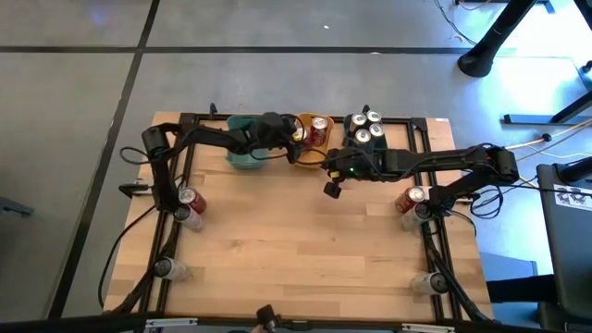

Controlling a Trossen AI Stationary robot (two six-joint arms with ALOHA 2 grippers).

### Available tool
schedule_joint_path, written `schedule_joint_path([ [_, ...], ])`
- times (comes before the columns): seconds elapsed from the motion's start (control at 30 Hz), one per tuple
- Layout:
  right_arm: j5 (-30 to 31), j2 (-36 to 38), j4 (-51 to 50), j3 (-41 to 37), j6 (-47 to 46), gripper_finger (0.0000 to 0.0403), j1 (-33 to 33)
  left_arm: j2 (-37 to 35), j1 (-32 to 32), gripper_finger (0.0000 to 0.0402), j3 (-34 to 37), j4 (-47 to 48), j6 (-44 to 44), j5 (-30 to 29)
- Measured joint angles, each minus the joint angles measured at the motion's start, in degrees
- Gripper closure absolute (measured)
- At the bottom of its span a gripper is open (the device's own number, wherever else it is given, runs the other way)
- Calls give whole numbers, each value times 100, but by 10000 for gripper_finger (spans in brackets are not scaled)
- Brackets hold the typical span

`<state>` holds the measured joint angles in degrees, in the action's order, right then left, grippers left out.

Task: Sort soda cans
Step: Put the top left red soda can into the yellow bin

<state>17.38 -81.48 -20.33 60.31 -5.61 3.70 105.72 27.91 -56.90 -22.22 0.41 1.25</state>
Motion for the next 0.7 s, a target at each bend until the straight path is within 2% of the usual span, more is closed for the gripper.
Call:
schedule_joint_path([
  [0.2, -208, -155, 238, 0, -13, 370, -39, 303, 34, 104, 2, -348, -19, -40],
  [0.4, -194, -455, 373, 0, -15, 370, -120, 442, 35, 95, -21, -476, -43, -579],
  [0.7, -190, -592, 393, 0, -46, 370, -109, 443, 18, 72, -24, -462, 146, -626],
])
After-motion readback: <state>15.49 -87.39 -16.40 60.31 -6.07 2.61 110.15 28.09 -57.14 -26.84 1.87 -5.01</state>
